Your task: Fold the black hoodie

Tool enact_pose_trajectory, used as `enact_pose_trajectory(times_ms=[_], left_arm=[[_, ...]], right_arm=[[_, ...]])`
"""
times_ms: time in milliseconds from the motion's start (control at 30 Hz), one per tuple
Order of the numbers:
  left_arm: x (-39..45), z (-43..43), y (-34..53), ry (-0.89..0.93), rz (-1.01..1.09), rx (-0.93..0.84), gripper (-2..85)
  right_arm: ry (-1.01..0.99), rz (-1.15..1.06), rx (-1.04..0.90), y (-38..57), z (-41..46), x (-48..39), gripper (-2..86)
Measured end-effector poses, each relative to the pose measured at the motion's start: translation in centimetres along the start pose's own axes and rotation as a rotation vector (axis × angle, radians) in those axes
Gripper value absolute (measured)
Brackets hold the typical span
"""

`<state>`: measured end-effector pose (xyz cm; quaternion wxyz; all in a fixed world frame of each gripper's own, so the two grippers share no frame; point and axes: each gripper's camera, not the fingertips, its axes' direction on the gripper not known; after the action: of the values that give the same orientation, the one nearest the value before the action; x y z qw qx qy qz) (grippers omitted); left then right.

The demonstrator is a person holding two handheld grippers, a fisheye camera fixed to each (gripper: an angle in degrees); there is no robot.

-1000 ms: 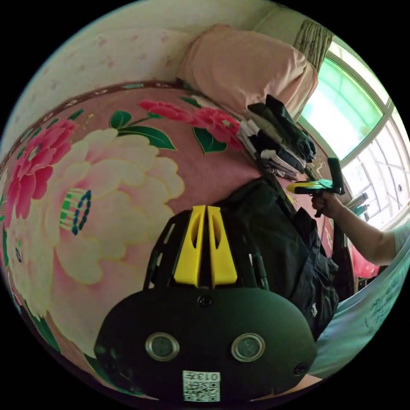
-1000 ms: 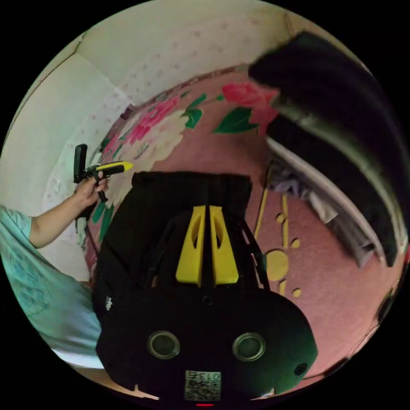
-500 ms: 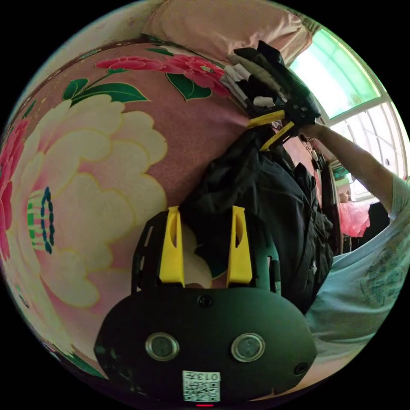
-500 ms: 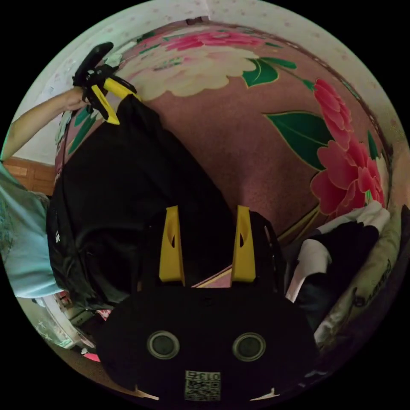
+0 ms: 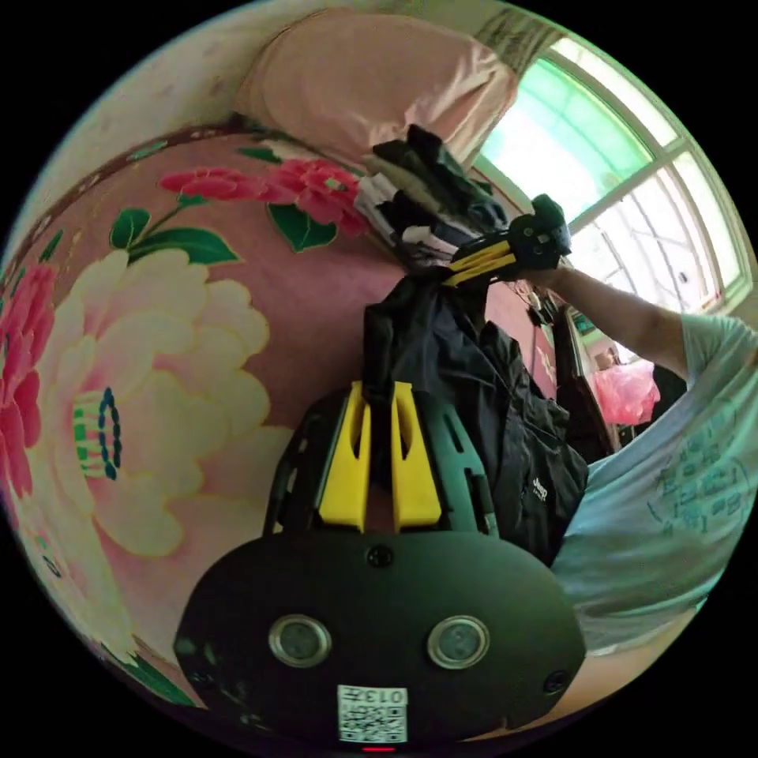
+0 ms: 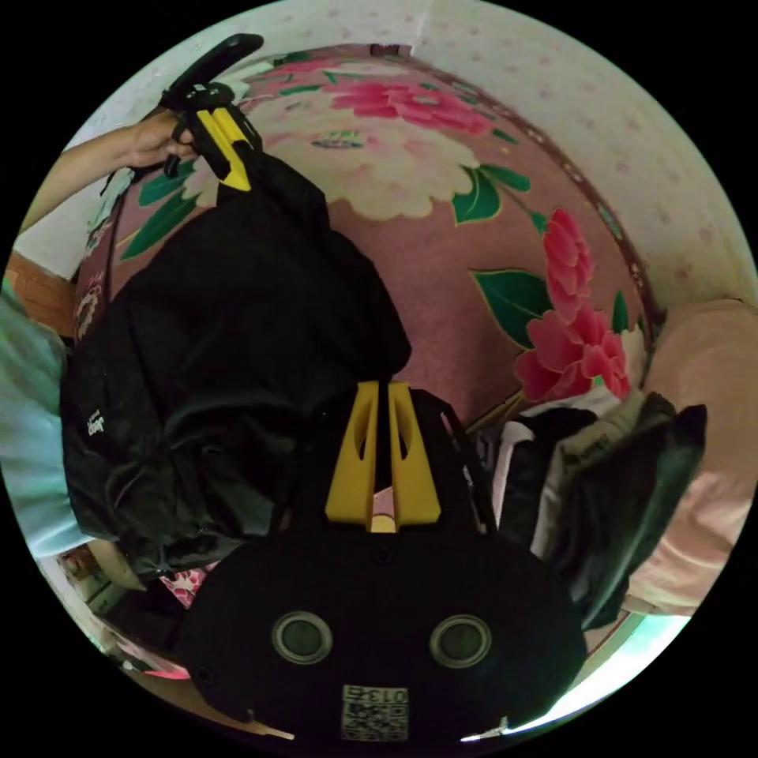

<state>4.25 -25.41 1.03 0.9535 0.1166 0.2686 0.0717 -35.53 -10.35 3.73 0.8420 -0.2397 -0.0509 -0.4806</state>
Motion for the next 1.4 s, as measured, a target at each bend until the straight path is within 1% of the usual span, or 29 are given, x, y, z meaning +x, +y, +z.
enact_pose_trajectory(times_ms=[167, 300, 333, 400, 433, 500, 600, 733, 867, 1000, 1100, 1200, 1333, 1400], left_arm=[[7.2, -3.0, 1.6, -0.020, 0.178, 0.079, 4.3], [14.7, -5.1, 3.6, -0.026, 0.323, 0.109, 4.4], [15.8, -5.3, 4.0, -0.027, 0.346, 0.107, 4.5], [20.3, -5.4, 5.9, -0.016, 0.423, 0.079, 4.6], [21.4, -5.2, 6.5, -0.012, 0.442, 0.067, 4.6], [25.2, -3.8, 8.6, 0.020, 0.493, 0.000, 4.7], [29.1, -1.2, 10.9, 0.059, 0.536, -0.112, 4.8], [32.0, 2.1, 12.9, 0.093, 0.561, -0.201, 4.9], [34.2, 6.7, 14.7, 0.142, 0.582, -0.327, 4.8], [36.2, 11.1, 16.6, 0.120, 0.619, -0.436, 4.7], [37.5, 15.1, 17.5, 0.029, 0.649, -0.507, 4.7], [38.7, 17.6, 17.8, 0.000, 0.668, -0.565, 4.8], [39.6, 17.9, 18.1, 0.011, 0.665, -0.556, 5.0], [40.0, 17.5, 18.2, 0.001, 0.647, -0.545, 5.2]], right_arm=[[0.185, -0.055, 0.088, 4.9, -10.0, -8.6, 1.3], [0.323, -0.027, 0.143, 9.3, -17.8, -17.2, 1.2], [0.336, -0.019, 0.151, 10.0, -18.9, -18.5, 1.2], [0.370, 0.025, 0.172, 12.7, -22.2, -23.9, 1.2], [0.380, 0.031, 0.169, 13.3, -22.8, -25.3, 1.2], [0.425, 0.034, 0.130, 15.6, -24.4, -31.4, 1.2], [0.402, 0.072, 0.090, 18.0, -25.7, -37.6, 1.1], [0.346, 0.061, 0.005, 20.5, -25.1, -44.0, 1.2], [0.296, 0.037, -0.064, 22.7, -22.5, -50.1, 1.3], [0.271, -0.022, -0.103, 24.2, -20.1, -55.5, 1.7], [0.310, -0.010, -0.137, 25.0, -17.0, -57.8, 2.4], [0.306, 0.020, -0.187, 25.3, -15.7, -58.5, 3.8], [0.222, 0.038, -0.201, 27.4, -17.0, -59.4, 6.5], [0.194, 0.083, -0.200, 30.2, -19.5, -60.2, 5.6]])
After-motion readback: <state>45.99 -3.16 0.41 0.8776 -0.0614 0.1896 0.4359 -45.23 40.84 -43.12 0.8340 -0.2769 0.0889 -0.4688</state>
